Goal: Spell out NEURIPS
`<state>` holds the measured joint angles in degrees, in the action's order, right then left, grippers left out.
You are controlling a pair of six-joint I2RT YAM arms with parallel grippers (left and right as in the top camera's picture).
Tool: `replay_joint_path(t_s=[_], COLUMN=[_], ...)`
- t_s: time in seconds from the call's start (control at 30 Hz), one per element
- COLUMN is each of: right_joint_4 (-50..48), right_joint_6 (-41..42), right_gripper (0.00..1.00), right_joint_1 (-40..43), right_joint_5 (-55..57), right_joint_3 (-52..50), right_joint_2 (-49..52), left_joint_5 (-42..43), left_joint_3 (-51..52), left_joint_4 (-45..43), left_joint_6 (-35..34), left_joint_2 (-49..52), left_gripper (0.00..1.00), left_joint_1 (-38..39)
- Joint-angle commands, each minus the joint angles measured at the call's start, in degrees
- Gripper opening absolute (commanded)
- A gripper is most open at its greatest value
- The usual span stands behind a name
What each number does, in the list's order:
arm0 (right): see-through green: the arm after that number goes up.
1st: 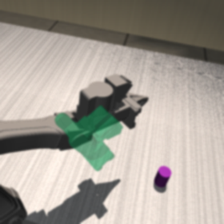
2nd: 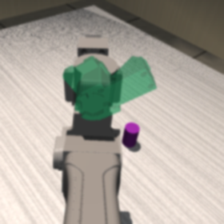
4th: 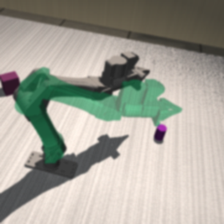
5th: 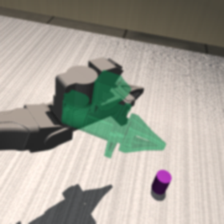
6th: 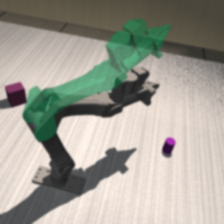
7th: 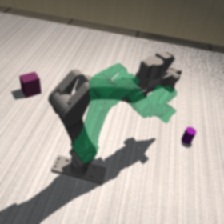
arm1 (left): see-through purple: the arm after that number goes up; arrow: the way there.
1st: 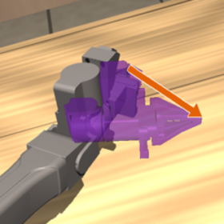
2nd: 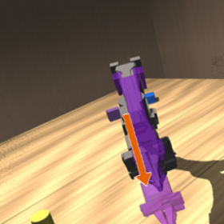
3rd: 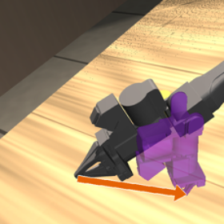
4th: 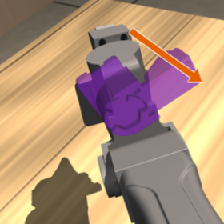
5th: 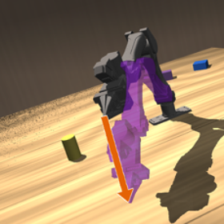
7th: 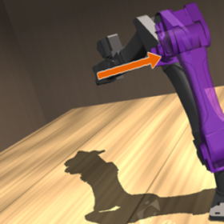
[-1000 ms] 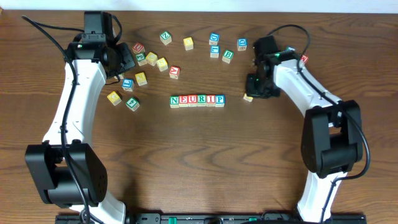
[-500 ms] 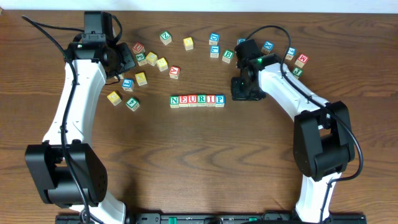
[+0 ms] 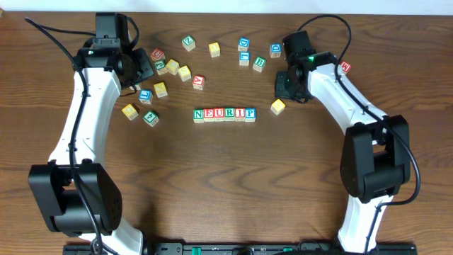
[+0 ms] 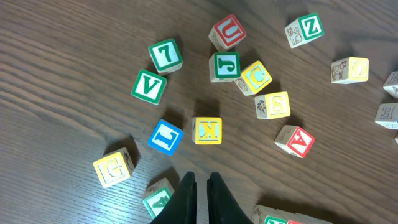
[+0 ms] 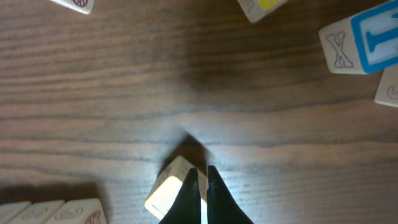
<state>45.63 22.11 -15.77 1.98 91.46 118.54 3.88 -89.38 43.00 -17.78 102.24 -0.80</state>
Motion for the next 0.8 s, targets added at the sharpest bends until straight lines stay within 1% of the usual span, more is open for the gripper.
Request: replay_joint_path(t_s=[0.0,0.1,0.27,0.43,0.77], right_joint_4=[-0.1,0.0,-0.7,-0.3,-0.5], right_joint_6=[1.4,1.0,-2.8,-5.1,-5.0], right_gripper=[0.01,0.01,0.01,0.01,0.01], right_joint_1=[-0.4,-0.6,-1.3,-2.5,-5.2], right_joint_5=[0.0,-2.1,-4.2,-7.0,-7.1], right_joint_3=[0.6,0.6,0.6,0.6,0.6], right_joint_2=[3.4,4.9,5.2,5.2,5.2], left_joint_5=[-0.9,-0.9,-0.9,-0.9,-0.9], left_joint_3=[0.5,0.5,0.5,0.5,0.5], left_joint_4=[-0.2,-0.2,-0.2,-0.2,-0.2], left_joint_6=[0.1,0.1,0.1,0.1,0.1], left_joint_2=[0.5,0.5,0.5,0.5,0.5], left_gripper=[0.08,0.09,0.09,0.08,0.08], left_joint_1=[-0.1,-0.1,-0.1,-0.1,-0.1])
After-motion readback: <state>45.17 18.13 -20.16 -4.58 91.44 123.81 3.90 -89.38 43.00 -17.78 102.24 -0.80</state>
